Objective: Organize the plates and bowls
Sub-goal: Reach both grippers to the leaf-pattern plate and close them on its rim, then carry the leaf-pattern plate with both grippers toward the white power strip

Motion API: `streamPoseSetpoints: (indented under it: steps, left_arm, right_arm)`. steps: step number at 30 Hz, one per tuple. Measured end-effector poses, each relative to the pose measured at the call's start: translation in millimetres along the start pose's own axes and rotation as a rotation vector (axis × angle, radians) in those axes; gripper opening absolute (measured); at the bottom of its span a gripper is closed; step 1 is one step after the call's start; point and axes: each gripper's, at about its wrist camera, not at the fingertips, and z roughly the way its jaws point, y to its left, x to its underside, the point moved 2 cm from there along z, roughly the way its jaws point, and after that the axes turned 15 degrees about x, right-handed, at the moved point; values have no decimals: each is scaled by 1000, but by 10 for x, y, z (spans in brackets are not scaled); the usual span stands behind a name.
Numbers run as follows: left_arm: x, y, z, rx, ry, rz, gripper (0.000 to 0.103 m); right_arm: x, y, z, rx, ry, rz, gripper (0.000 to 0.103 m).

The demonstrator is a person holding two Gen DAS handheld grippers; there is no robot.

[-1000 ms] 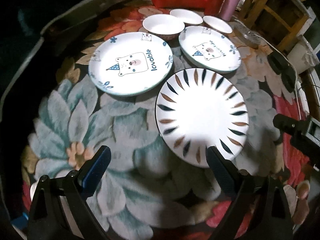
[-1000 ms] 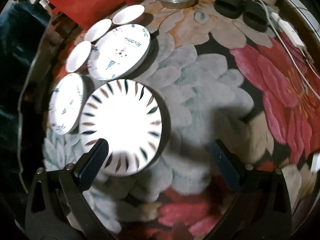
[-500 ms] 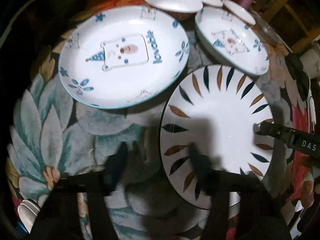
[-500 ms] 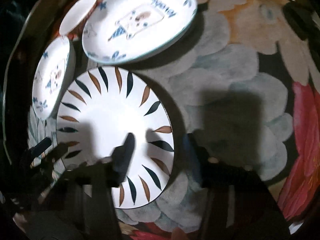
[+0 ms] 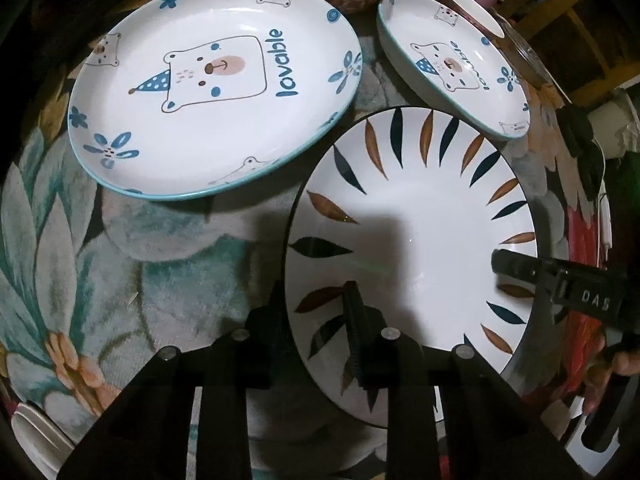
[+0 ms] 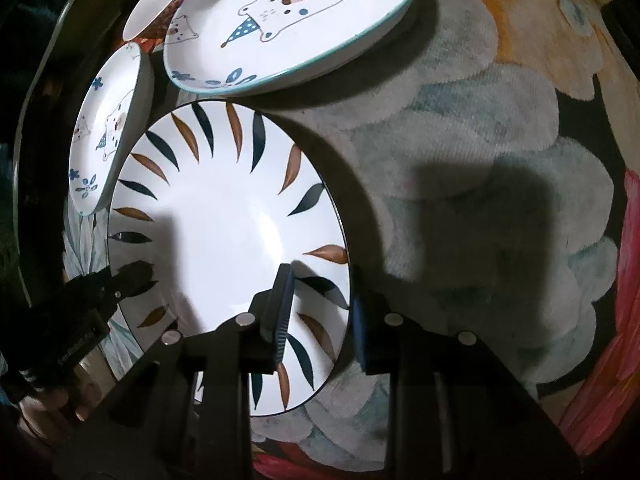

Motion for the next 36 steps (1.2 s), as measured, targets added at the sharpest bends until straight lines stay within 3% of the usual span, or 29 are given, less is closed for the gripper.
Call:
streamPoseSetpoints:
  steps: [5,10,16,19,24,36]
  left_arm:
    - [11,-30,4,6,-12,-24,28]
    - [-6,-19,-3,-6,3,-8,27]
    - [15,23,-45,3,-14,11,25]
    - [51,2,-62,-5,-24,64,25]
    - [58,-58,-71,-11,-35,103,23]
    - [149,-982,98,60,-12,325,22]
  right_arm:
    - [63,-22,-18,9,-34,-5,30]
    - [38,-13,-23,15,-9,11,31]
    - [112,-51,-51,-6,-75,-5,25]
    - [136,-139,-42,-51,-80,27,21]
    - [205,-177,-125,-48,-91,-2,18]
    - [510,-976,-381,-45,-125,177,17]
